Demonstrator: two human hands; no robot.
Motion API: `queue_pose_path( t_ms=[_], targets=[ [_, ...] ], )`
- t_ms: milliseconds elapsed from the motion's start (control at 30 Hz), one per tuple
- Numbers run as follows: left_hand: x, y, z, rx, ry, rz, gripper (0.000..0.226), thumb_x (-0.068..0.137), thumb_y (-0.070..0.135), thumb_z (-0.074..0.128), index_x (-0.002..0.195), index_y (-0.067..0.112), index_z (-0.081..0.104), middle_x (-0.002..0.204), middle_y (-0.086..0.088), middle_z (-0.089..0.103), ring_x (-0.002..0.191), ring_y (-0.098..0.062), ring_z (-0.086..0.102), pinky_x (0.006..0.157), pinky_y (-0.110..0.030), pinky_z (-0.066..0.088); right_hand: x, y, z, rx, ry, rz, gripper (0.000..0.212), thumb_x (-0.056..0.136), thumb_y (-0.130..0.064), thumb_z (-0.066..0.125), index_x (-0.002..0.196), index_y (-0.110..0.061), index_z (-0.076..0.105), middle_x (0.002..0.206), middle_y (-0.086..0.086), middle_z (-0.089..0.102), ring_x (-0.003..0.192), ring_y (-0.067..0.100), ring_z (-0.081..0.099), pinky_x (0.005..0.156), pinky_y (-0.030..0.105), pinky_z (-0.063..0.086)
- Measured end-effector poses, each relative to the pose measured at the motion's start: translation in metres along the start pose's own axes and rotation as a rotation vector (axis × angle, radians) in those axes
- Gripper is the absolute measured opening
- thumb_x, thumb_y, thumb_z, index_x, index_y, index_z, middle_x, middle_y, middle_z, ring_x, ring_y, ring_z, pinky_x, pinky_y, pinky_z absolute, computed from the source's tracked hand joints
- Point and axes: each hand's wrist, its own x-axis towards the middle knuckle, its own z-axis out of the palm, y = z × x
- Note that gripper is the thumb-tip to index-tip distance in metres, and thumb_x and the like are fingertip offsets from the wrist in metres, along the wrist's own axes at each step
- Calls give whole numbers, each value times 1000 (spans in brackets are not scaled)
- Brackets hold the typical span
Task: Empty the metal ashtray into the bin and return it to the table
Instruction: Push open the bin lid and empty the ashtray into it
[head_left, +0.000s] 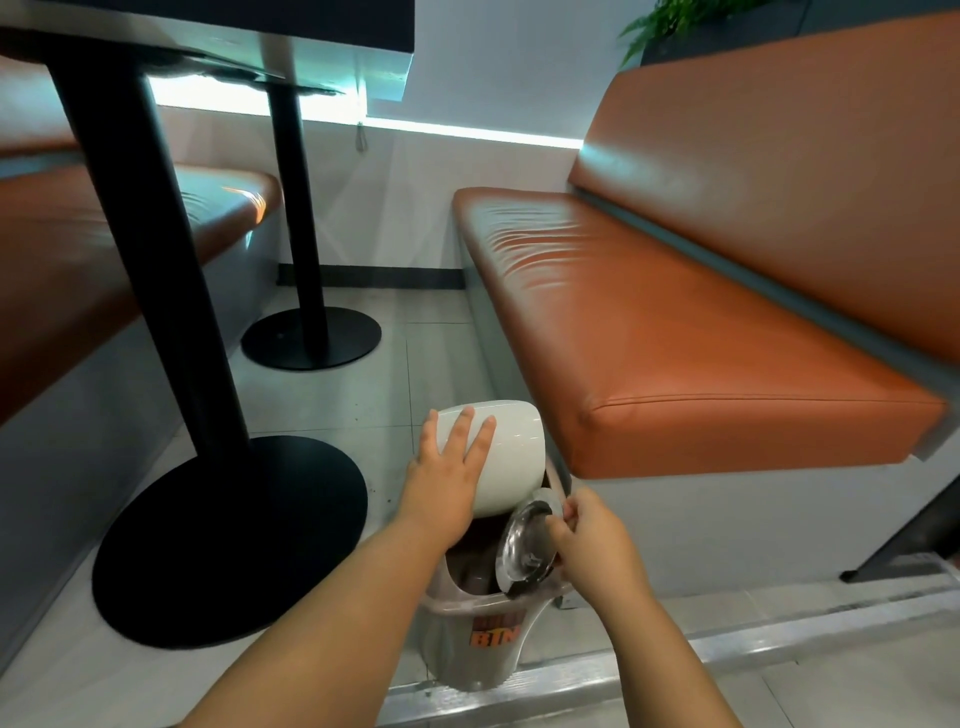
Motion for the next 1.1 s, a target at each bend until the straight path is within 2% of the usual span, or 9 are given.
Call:
queue_pose_path(
  t_ms=[67,167,300,433,567,700,833,967,1100],
  targets=[
    [0,0,0,1,0,1,103,79,26,64,141,30,-17,156,-3,-5,138,-42,-4,100,-49,43,-2,5,-4,61,18,13,21,86,-22,55,70,-23,42,75,7,63,66,29,66,50,34,51],
    [0,-1,0,0,14,3,102,81,24,63,141,30,-19,157,-2,-6,139,-43,-5,100,-47,43,-7,10,-8,113,79,-48,23,86,-24,60,68,-25,47,69,1,62,62,21,63,47,29,48],
    [2,-1,1,2,21,1,102,82,25,62,141,30,-20,157,-1,-6,139,-43,-6,99,-45,44,-19,14,-2,14,209,-199,28,88,-28,59,64,-29,45,63,-8,57,59,6,53,48,22,37],
    [2,-2,5,-17,28,-1,102,81,32,64,141,31,-19,158,-1,-4,140,-42,-4,101,-46,43,-27,21,17,-54,149,-181,30,91,-27,53,64,-29,42,65,-6,54,60,7,52,50,23,41],
    [4,-3,6,-21,23,-14,106,77,35,69,140,32,-17,157,0,-2,140,-41,-4,102,-47,42,-29,25,26,-80,247,-239,39,91,-24,52,59,-35,32,65,-9,47,60,7,47,48,19,31],
    [3,-3,8,-22,26,-3,109,75,32,70,138,33,-19,156,-1,0,138,-41,-3,99,-48,44,-31,28,33,-93,188,-213,36,92,-23,49,61,-32,33,69,-3,50,64,14,50,53,27,39],
    [5,-3,7,-44,22,-15,109,75,31,70,137,34,-19,156,2,-2,138,-40,-5,101,-48,42,-35,26,33,-36,300,-223,41,91,-21,54,60,-37,31,65,-12,44,61,5,47,48,16,28],
    [3,-4,7,-38,19,0,107,75,30,69,139,33,-17,156,0,-1,138,-41,-4,99,-49,43,-39,29,38,-66,192,-183,36,93,-22,50,63,-33,32,70,-6,48,65,12,50,54,25,40],
    [5,-3,8,-26,18,-8,109,75,31,70,138,33,-19,157,-1,0,139,-42,-3,99,-49,44,-40,26,38,-9,279,-179,39,91,-22,54,62,-37,33,67,-13,45,62,4,49,51,13,30]
  ],
)
